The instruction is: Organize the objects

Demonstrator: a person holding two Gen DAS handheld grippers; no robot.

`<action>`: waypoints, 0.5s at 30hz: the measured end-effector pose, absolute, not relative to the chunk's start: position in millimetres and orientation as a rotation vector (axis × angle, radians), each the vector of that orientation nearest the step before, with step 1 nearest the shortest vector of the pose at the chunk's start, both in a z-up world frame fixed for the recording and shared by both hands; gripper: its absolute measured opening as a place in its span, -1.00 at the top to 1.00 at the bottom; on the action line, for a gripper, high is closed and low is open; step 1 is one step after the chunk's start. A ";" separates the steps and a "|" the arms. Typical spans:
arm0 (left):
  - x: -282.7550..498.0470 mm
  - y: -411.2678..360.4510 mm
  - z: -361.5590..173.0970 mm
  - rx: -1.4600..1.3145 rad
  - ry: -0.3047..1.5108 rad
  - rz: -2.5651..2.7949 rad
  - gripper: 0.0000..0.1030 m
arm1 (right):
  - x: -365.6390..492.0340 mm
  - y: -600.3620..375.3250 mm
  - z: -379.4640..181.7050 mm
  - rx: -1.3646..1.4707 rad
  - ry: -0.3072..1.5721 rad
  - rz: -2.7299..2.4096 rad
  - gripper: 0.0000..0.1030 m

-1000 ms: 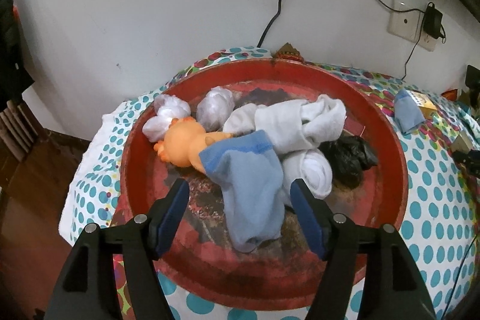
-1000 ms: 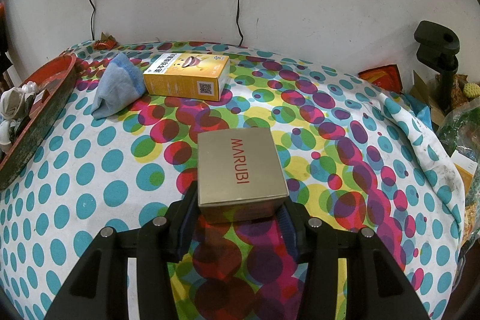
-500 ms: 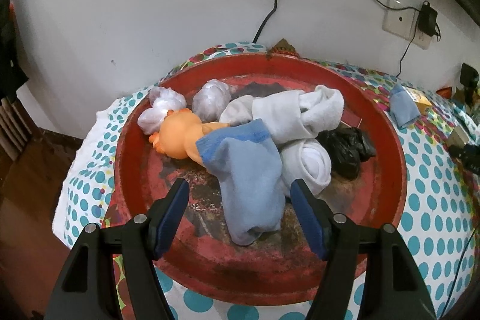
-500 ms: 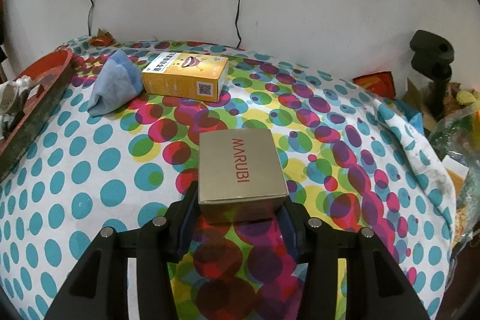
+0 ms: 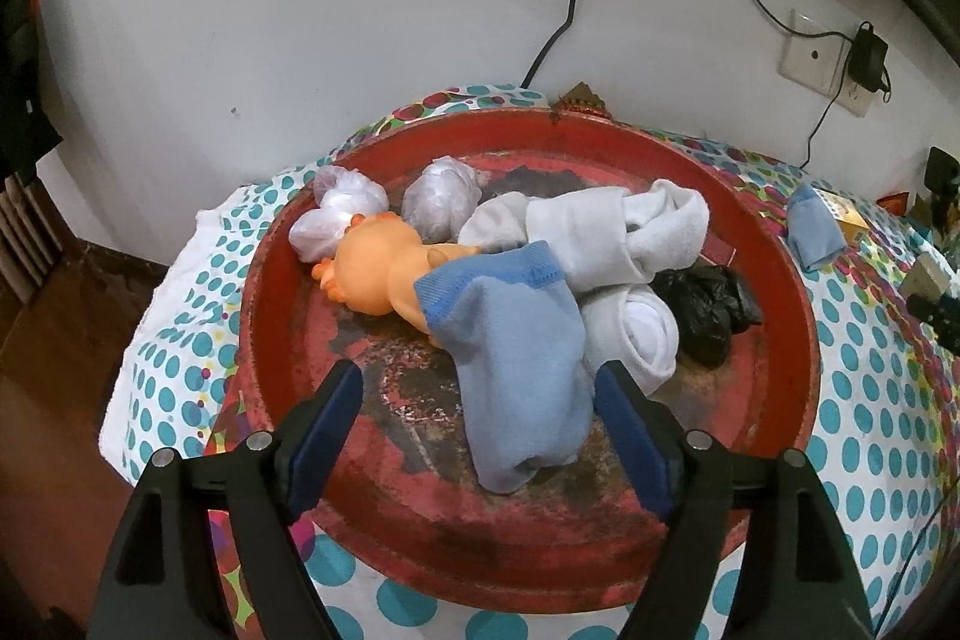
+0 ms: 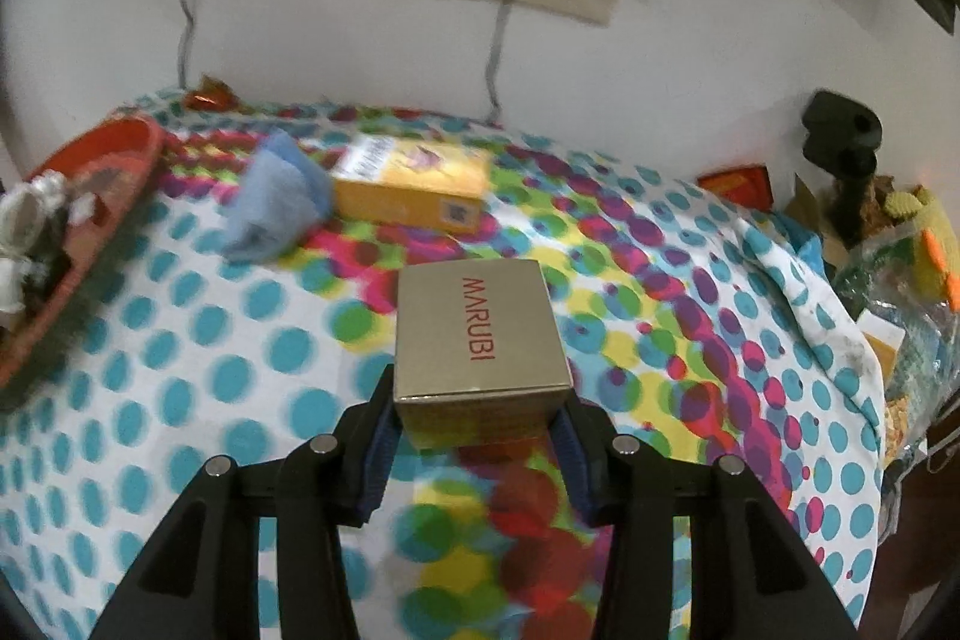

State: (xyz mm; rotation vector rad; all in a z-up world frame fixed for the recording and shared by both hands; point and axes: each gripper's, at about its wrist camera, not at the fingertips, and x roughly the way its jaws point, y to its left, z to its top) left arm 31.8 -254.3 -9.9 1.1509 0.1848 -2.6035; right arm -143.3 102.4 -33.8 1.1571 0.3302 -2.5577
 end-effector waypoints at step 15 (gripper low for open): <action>34.7 -259.1 -4.3 1.111 0.175 -2.593 -0.72 | -82.7 -8.0 16.2 1.059 0.383 -2.418 0.09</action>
